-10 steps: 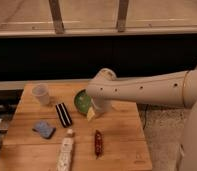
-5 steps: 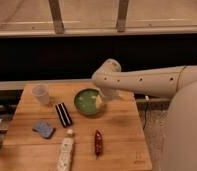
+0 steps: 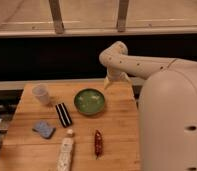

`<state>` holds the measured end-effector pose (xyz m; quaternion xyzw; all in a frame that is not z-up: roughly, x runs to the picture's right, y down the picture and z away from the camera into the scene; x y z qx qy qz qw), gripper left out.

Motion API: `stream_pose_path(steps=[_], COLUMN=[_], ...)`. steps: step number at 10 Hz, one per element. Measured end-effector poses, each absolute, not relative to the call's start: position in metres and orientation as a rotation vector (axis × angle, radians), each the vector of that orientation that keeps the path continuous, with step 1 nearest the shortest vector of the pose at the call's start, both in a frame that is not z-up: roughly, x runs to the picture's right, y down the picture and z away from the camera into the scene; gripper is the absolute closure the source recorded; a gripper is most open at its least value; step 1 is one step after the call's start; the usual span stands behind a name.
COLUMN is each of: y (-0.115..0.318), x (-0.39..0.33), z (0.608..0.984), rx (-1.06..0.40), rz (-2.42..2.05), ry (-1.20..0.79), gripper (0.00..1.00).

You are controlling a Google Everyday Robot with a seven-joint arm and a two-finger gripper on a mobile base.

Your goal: Move the arm in a circular motion

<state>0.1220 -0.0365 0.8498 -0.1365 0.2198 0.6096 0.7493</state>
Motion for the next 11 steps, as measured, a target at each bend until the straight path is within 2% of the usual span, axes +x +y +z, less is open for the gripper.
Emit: stream_pose_path(steps=[2,5,7,11], y=[-0.069,-0.085,-0.078,-0.025], x=[0.122,0.102,0.079,0.027], z=[0.868,0.874,0.867,0.821], rx=[-0.314,-0.358,-0.396,-0.477], rz=[1.326,1.276,1.226,1.106], ry=[0.453,0.400,0.365,0.297], gripper=[0.20,0.20,0.20,0.20])
